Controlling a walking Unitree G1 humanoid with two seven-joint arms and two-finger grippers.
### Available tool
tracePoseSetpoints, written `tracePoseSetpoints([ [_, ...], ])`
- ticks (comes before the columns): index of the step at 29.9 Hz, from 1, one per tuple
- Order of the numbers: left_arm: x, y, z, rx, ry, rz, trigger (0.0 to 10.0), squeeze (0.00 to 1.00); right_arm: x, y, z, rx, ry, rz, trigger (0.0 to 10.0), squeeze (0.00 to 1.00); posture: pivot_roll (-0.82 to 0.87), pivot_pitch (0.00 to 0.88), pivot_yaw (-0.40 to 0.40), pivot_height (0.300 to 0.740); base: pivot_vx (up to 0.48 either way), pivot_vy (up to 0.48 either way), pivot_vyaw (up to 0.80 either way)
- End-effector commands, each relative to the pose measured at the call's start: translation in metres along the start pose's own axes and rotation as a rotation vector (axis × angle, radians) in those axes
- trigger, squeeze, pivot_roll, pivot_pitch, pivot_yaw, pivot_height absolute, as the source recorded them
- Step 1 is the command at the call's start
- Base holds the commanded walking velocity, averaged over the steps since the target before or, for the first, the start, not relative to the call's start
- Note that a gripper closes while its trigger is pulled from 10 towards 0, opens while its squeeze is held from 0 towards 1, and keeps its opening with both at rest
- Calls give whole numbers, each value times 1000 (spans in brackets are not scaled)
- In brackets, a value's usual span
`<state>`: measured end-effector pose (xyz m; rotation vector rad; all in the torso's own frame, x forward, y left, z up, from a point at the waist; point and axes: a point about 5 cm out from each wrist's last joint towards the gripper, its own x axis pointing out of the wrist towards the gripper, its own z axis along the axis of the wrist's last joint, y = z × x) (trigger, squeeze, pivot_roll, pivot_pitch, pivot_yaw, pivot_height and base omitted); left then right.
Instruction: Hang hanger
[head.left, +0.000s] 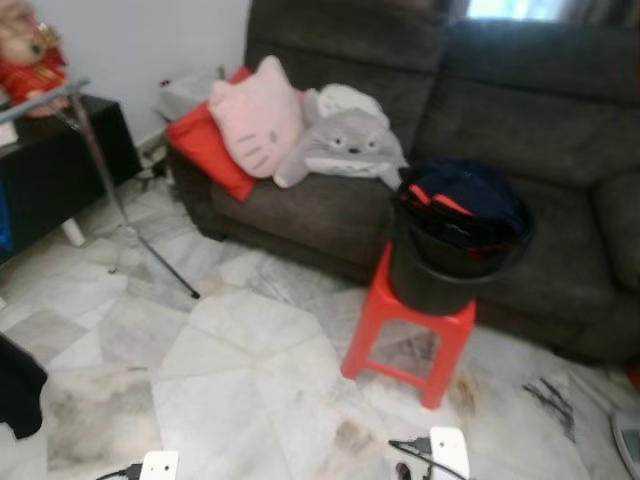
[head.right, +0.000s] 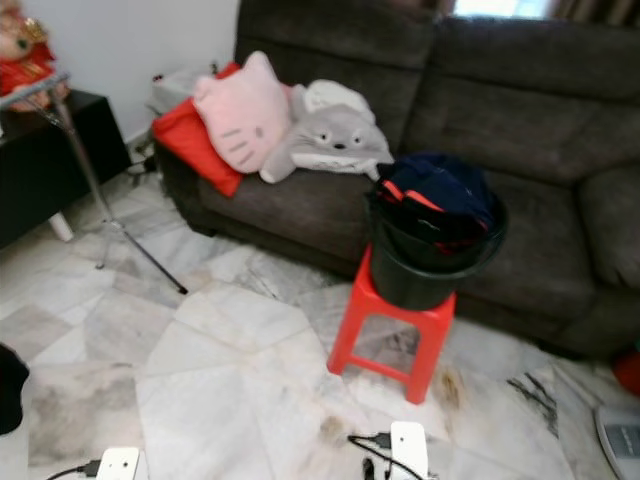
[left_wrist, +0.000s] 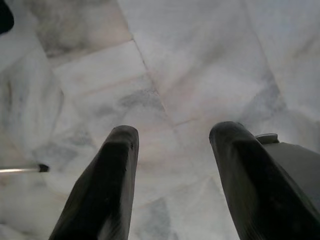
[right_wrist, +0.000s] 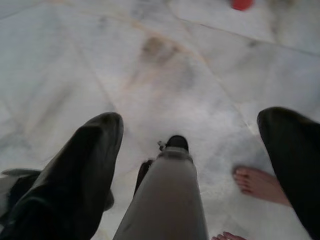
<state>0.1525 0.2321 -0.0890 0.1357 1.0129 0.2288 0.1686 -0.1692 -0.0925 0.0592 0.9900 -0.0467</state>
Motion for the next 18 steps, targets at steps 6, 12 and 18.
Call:
tracePoseSetpoints([
  [6,-1,-1,-8,14,22,-17,10000,0,-1,-6,-2,1,5,-19,10000,0,-32,0,13,740,0,0,-658],
  [12,-1,1,-8,17,22,-18,10000,0,-1,-6,-2,-1,5,-14,10000,0,-32,0,13,740,0,0,-652],
  [18,-1,1,-6,10,20,-21,10000,0,-1,-6,-3,-3,6,-13,10000,0,-29,0,13,740,0,0,-646],
])
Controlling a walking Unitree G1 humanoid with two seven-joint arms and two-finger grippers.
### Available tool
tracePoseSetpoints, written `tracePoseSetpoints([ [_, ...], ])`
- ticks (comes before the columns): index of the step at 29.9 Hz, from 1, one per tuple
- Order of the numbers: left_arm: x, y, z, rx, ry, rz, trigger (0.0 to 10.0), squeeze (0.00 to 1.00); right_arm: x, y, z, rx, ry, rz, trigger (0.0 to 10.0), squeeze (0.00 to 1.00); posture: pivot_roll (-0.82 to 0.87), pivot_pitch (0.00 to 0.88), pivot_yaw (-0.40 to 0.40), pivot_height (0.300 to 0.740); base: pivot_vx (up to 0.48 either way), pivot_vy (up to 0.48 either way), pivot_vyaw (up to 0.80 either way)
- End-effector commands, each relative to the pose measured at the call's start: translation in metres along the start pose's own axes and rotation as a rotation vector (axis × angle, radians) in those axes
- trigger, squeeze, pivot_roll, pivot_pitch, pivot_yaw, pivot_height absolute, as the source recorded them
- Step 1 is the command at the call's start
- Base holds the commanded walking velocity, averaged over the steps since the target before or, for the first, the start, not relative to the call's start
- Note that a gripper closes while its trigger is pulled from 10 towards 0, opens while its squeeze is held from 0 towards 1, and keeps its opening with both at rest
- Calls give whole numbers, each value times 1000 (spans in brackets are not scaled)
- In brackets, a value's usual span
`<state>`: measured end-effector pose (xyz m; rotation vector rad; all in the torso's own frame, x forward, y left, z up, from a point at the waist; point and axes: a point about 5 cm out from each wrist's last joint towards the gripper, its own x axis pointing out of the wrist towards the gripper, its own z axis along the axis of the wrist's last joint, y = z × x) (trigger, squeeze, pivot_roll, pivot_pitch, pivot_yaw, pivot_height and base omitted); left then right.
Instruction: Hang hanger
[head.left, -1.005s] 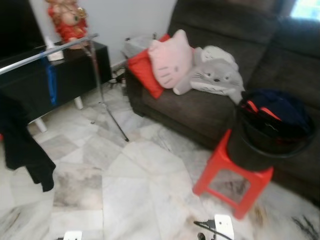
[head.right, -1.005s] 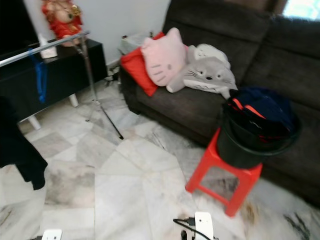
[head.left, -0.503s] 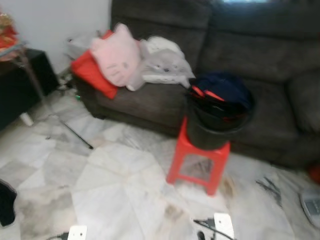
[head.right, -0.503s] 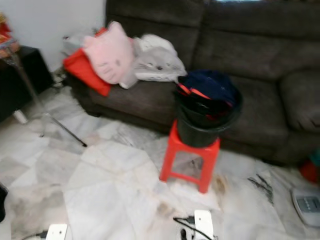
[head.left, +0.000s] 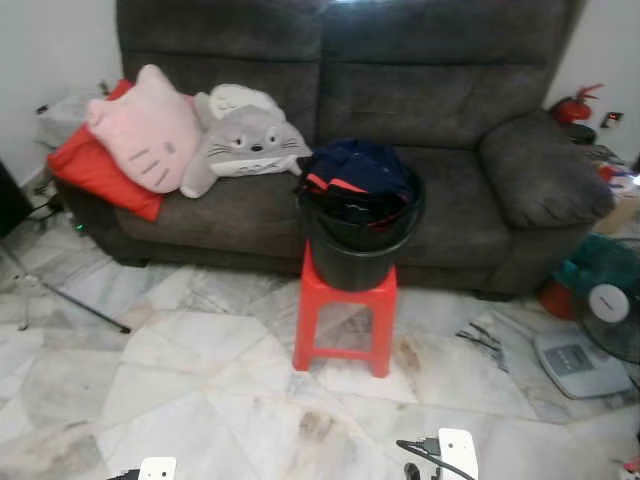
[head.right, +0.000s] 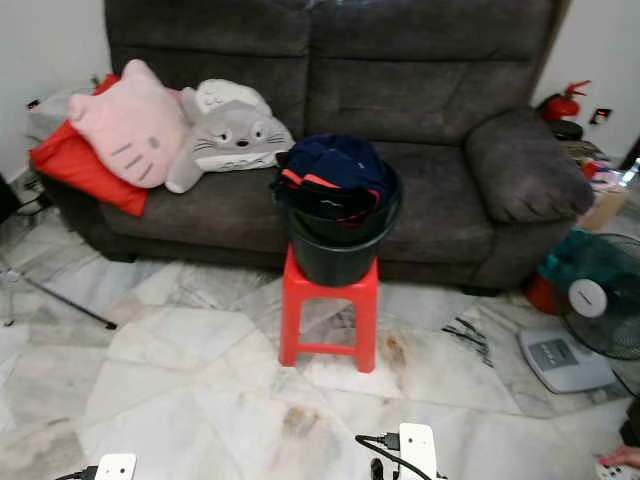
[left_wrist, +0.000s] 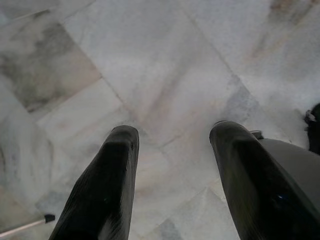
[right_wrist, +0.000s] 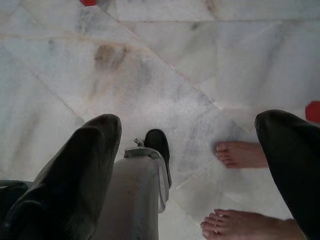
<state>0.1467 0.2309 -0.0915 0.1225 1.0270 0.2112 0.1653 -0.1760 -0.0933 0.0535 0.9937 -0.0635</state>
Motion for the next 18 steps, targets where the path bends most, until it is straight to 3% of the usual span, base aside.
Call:
tracePoseSetpoints([
  [1,0,2,0,11,7,1,10000,0,0,1,0,-6,3,4,10000,0,-29,0,13,740,0,0,-644],
  [11,0,1,1,-18,-1,-14,10000,0,0,1,0,1,-4,6,10000,0,-30,0,12,740,0,0,-61],
  [18,0,2,-2,-19,3,-16,10000,0,0,1,0,6,0,3,10000,0,-41,0,14,740,272,0,-198],
])
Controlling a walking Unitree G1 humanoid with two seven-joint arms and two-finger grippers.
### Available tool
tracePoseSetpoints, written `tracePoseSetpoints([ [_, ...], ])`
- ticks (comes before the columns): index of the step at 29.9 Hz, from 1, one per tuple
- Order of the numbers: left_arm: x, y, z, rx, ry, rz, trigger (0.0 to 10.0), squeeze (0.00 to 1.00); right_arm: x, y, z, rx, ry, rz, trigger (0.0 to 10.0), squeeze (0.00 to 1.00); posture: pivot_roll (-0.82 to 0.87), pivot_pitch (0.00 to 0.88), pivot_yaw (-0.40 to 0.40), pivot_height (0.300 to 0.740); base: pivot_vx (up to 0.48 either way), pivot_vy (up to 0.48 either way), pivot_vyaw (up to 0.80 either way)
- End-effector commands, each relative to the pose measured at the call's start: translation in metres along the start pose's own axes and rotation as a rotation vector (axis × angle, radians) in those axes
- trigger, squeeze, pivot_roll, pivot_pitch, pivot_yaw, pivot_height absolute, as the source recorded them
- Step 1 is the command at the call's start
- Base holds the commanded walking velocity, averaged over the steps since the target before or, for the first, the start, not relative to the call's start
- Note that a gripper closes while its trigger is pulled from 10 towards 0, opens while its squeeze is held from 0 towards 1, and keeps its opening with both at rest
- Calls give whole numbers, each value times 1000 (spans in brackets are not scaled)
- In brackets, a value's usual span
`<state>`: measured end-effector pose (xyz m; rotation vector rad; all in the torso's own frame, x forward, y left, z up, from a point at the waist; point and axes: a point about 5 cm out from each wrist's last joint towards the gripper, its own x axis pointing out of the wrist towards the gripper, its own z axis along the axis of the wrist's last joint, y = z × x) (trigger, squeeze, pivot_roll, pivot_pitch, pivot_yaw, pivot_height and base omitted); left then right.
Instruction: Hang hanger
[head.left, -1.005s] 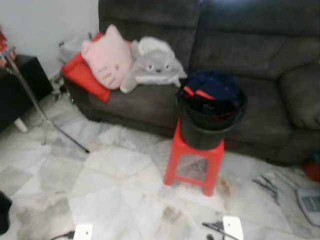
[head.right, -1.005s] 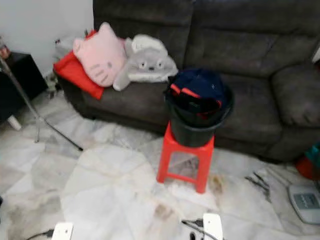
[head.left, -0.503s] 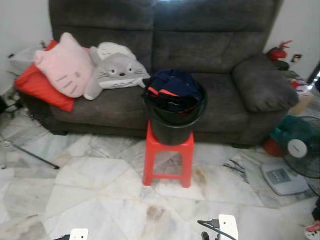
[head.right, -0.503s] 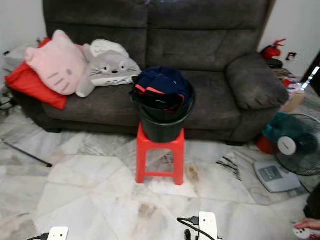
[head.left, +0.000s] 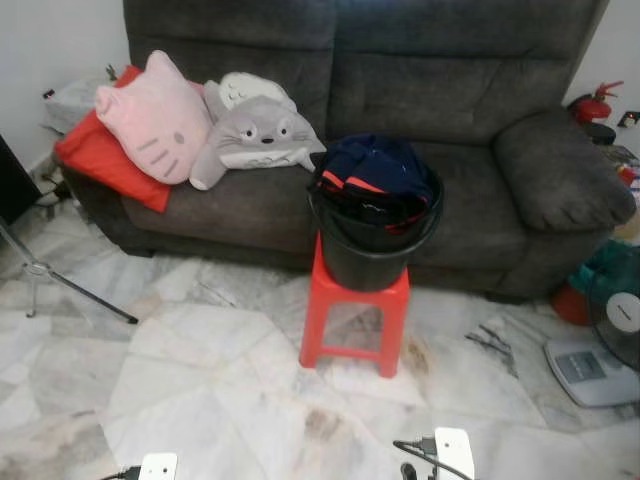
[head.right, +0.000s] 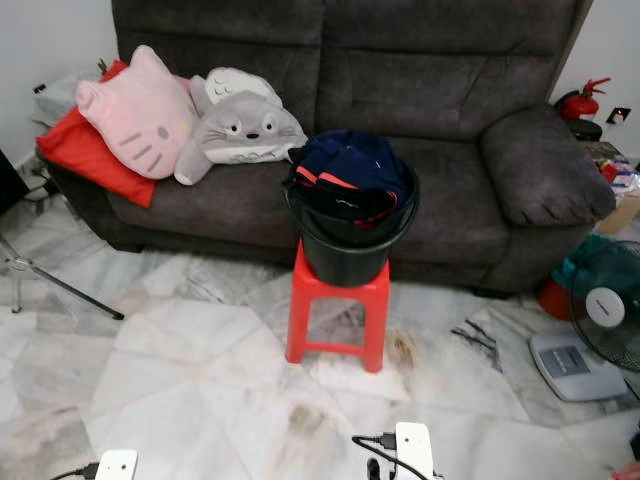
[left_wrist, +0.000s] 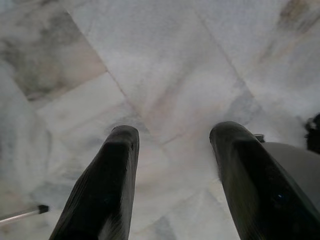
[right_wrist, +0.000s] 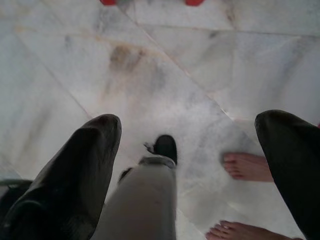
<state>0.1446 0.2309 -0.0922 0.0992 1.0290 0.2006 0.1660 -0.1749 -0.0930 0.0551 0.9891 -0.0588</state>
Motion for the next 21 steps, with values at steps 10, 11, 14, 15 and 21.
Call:
tracePoseSetpoints([
  [10,0,4,0,-2,2,2,10000,0,0,3,0,17,-9,6,10000,0,-49,0,24,740,285,0,-324],
  [11,0,4,0,-2,2,2,10000,0,0,3,0,18,-11,6,10000,0,-49,0,24,740,292,0,0],
  [14,0,5,1,-1,2,2,10000,0,0,3,0,23,-15,6,10000,0,-51,0,27,740,290,0,0],
  [15,0,5,1,-1,3,2,10000,0,0,3,0,21,-15,6,10000,0,-53,0,28,740,289,0,0],
  [21,0,10,2,-4,2,5,10000,0,0,3,1,20,-16,5,10000,0,-49,0,29,740,289,0,0],
])
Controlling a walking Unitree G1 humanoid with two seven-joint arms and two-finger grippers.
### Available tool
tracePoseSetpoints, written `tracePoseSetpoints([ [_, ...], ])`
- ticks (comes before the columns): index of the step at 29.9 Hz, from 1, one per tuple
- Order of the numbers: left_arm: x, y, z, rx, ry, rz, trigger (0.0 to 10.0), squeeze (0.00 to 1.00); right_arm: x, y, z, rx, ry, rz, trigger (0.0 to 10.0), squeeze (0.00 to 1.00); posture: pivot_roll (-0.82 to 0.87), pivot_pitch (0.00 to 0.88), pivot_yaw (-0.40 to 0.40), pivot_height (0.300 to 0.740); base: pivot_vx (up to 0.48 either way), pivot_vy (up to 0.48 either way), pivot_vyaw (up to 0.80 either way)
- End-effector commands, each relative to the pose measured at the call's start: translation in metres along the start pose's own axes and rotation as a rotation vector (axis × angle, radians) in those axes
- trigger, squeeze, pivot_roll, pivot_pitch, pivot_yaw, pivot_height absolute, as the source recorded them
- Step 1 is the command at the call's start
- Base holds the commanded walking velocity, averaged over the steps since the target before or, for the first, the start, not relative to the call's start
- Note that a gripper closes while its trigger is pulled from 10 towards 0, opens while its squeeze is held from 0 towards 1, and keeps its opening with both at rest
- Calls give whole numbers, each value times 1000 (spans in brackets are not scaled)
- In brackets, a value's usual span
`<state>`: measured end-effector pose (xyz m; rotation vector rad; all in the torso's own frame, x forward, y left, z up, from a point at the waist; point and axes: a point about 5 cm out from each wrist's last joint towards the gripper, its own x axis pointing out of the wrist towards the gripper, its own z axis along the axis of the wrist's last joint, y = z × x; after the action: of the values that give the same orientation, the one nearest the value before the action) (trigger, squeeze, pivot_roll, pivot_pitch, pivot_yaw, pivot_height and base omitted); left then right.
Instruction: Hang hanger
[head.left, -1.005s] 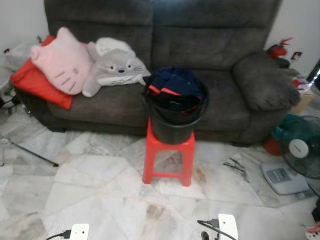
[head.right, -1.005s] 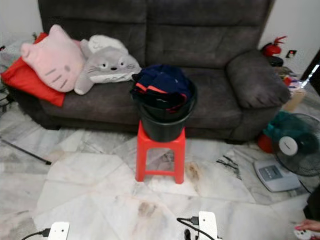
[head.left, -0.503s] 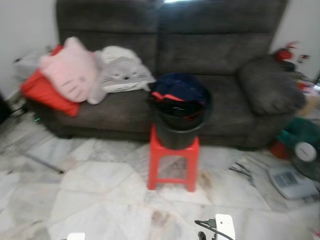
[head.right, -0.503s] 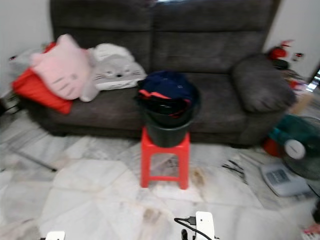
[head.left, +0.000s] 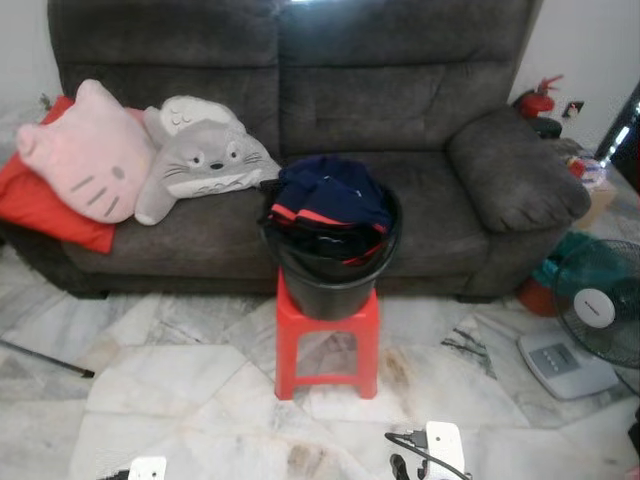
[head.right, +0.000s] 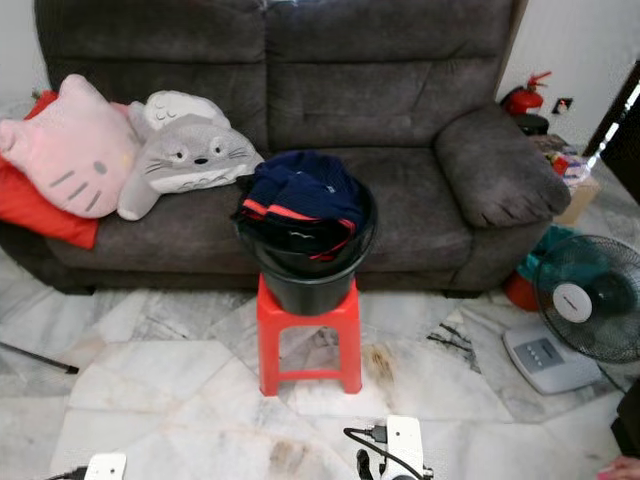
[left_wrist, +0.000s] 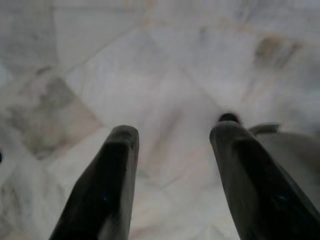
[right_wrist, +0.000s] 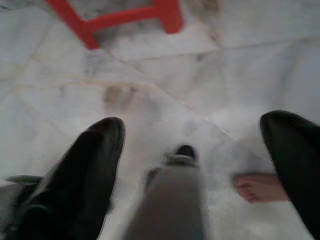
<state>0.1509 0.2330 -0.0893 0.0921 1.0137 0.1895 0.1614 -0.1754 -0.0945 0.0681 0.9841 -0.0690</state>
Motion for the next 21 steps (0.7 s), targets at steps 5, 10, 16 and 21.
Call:
tracePoseSetpoints([
  [5,-1,10,-5,-1,16,19,10000,0,1,4,6,10,-16,9,10000,0,-41,0,29,740,216,0,0],
  [10,-1,5,-6,-2,11,19,10000,0,1,4,7,12,-20,11,10000,0,-38,0,26,740,0,0,0],
  [16,-1,-1,-6,-9,10,13,10000,0,1,3,7,13,-23,10,10000,0,-37,0,21,740,0,0,0],
  [21,-2,0,-8,-17,14,13,10000,0,1,3,7,13,-25,9,10000,0,-37,0,21,740,0,0,0],
])
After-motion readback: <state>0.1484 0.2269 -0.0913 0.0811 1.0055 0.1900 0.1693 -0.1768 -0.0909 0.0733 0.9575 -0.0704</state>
